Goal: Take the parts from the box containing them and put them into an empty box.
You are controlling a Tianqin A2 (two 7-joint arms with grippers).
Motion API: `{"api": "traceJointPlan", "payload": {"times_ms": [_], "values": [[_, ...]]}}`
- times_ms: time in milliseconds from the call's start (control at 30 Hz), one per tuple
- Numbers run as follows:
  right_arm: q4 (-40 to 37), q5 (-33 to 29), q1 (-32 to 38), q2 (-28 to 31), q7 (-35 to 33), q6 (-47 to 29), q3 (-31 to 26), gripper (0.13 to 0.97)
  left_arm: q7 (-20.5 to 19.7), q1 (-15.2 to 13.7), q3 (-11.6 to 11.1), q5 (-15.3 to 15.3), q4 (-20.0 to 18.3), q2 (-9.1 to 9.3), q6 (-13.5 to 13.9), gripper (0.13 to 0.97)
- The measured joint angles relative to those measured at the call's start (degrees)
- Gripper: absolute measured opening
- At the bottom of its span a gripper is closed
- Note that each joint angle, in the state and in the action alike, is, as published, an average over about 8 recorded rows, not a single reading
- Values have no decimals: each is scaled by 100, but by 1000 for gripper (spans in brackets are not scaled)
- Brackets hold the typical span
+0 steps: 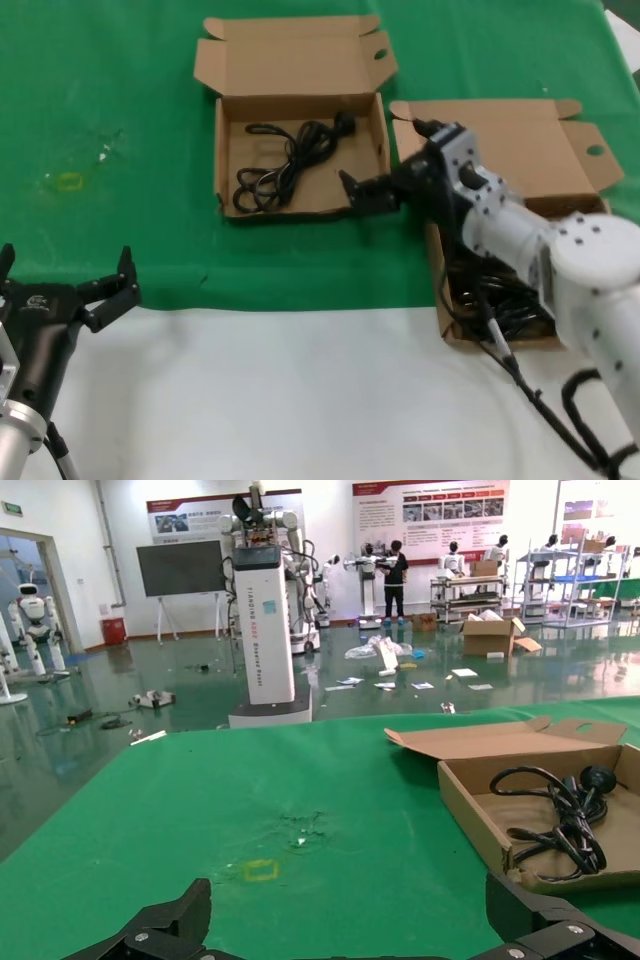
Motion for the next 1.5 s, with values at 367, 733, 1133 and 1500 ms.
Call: {"api": "traceJointPlan", "payload": {"times_ms": [367, 733, 1133, 1500], "values": [[1327, 334, -1295, 240, 147, 644, 372, 966, 2, 0, 0, 0, 0, 0, 0, 961], [2653, 666, -2591, 481, 296, 1287, 744, 966, 2, 0, 0, -1, 0, 0, 0, 966], [4009, 1007, -3914, 728, 448, 1949, 1125, 966, 1, 0, 0, -1, 0, 0, 0, 966], [4209, 1057, -4106, 764, 471, 2045, 1181, 966, 1, 0, 0, -1, 0, 0, 0, 966]]}}
